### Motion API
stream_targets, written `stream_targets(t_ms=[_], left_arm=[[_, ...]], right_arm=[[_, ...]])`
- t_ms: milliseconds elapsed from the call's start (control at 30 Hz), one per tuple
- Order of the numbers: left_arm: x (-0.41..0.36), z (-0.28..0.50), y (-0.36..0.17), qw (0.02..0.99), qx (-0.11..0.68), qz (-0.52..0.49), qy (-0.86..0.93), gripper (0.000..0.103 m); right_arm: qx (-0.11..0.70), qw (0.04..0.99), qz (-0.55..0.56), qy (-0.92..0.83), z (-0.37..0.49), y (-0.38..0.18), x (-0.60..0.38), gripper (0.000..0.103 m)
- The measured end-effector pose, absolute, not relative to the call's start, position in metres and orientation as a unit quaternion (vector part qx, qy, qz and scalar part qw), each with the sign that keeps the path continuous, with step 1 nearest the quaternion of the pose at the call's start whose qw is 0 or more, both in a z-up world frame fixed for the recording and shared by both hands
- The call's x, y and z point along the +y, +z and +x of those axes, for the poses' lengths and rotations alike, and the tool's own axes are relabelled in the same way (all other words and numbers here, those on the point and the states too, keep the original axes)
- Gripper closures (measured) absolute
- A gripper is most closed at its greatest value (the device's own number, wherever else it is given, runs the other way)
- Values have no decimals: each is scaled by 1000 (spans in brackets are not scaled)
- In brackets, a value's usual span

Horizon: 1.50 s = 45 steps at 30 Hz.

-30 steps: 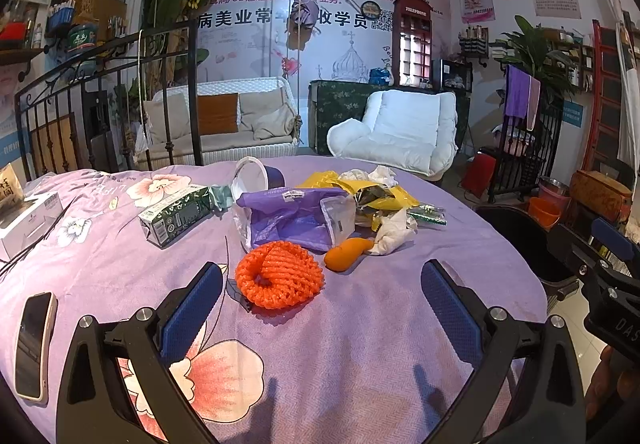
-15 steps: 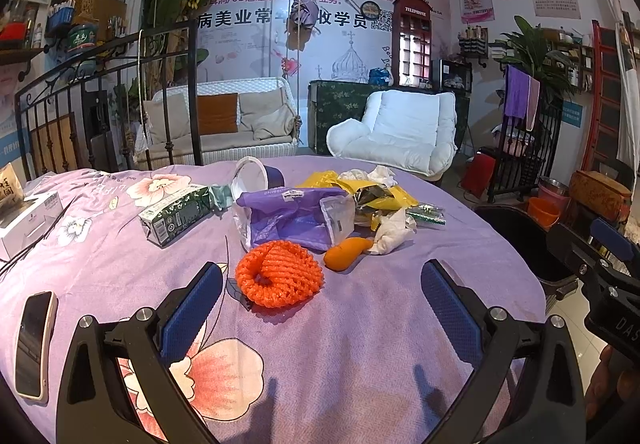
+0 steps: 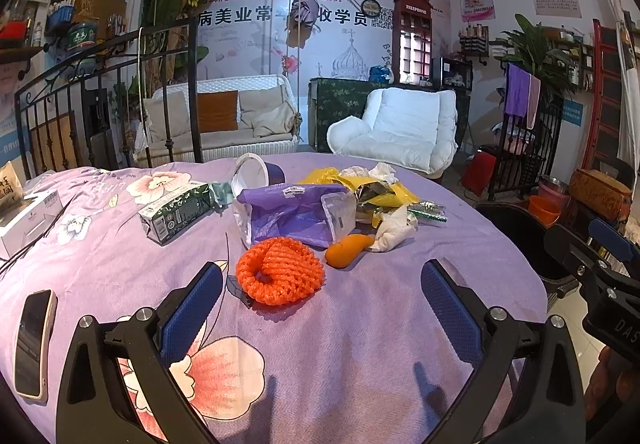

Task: Collect trash
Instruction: 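Grasp the orange foam net with the left gripper while the right gripper approaches the sweet potato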

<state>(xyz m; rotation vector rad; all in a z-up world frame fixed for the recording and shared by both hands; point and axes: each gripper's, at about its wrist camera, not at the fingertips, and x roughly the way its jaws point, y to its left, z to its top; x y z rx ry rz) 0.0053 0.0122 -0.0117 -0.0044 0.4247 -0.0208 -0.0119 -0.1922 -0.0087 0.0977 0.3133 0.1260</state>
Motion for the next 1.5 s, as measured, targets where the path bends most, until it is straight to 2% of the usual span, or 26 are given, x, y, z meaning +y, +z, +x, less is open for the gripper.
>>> stream_targets(t_ms=[367, 633, 900, 1067, 1233, 1367, 1500], left_arm=[[33, 22, -27, 962, 272, -22, -6, 4], [58, 50, -29, 948, 318, -24, -8, 5], [72, 96, -37, 925, 377, -33, -30, 22], [68, 117, -50, 909, 415, -26, -36, 48], [65, 114, -54, 910, 414, -20, -28, 69], [67, 112, -54, 913, 407, -27, -23, 77], [71, 109, -50, 915, 399, -50, -19, 80]], right_arm=[[183, 979, 28, 83, 2, -13, -185, 5], [239, 962, 10, 132, 32, -17, -177, 5], [299, 937, -4, 180, 59, -23, -162, 5], [334, 921, 10, 201, 79, -25, -155, 5], [356, 910, 9, 214, 98, -29, -142, 5], [361, 906, -9, 222, 107, -29, -129, 5], [368, 899, -22, 236, 120, -30, -113, 5]])
